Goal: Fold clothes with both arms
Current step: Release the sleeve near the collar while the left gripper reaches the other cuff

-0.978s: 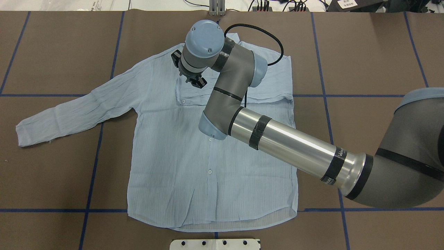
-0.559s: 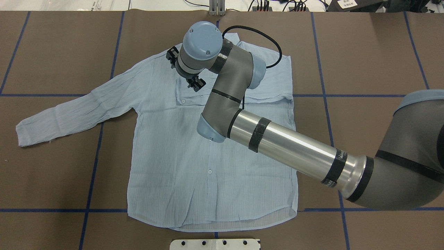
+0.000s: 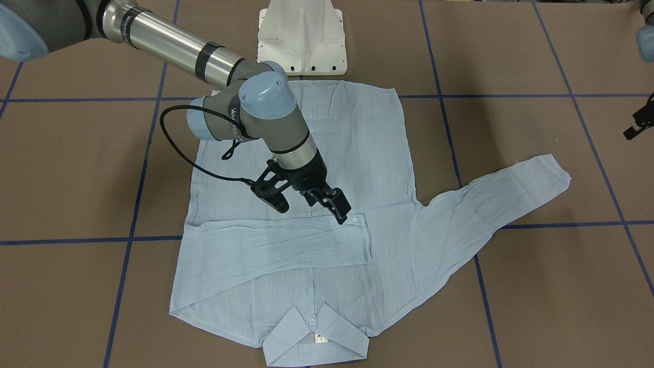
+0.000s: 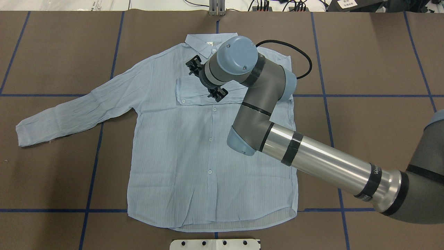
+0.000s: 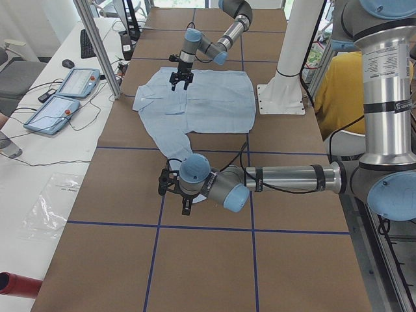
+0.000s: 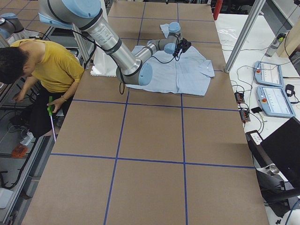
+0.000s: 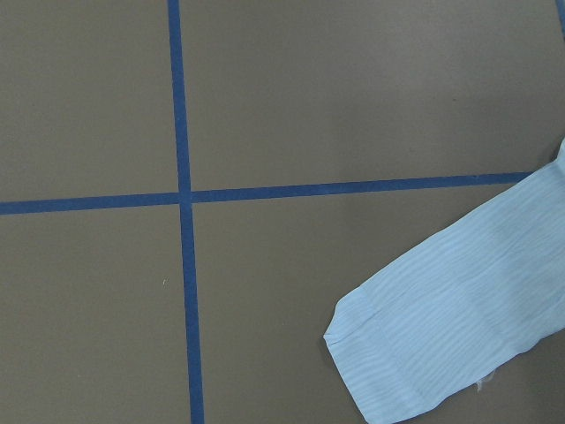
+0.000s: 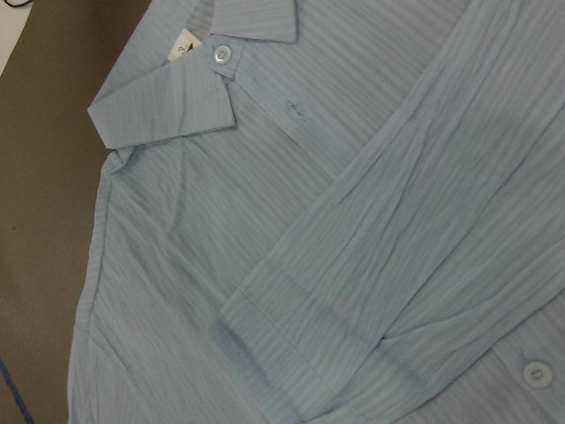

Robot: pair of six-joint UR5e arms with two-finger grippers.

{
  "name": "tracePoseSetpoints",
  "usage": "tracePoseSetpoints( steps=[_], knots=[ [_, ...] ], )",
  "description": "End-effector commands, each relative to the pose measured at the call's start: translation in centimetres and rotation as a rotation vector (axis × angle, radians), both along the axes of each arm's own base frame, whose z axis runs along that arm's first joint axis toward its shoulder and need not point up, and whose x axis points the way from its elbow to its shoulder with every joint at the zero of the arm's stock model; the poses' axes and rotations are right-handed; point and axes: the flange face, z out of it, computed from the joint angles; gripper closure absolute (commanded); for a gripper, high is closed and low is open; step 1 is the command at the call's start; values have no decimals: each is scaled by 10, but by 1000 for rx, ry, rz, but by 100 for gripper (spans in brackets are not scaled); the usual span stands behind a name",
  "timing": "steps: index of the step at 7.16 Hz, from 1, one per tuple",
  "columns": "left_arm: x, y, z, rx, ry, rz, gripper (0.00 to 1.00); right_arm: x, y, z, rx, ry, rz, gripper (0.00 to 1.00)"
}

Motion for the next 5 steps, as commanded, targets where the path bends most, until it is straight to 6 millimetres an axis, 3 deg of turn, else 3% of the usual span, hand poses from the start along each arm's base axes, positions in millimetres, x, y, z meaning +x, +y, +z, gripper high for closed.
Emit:
tracePoseSetpoints(
  steps=[1, 2, 4, 5],
  knots=[
    [72, -1, -8, -58, 48, 45, 5, 9, 7, 5, 7, -10, 0, 1],
    [80, -3, -4, -67, 49, 57, 7, 12, 9, 2, 11, -18, 1, 1],
    [132, -13, -14, -53, 58, 154, 7, 12, 9, 9, 12, -8, -2, 1],
    [135, -12, -7, -60, 48, 156, 7, 12, 9, 15, 10, -1, -3, 1]
  ],
)
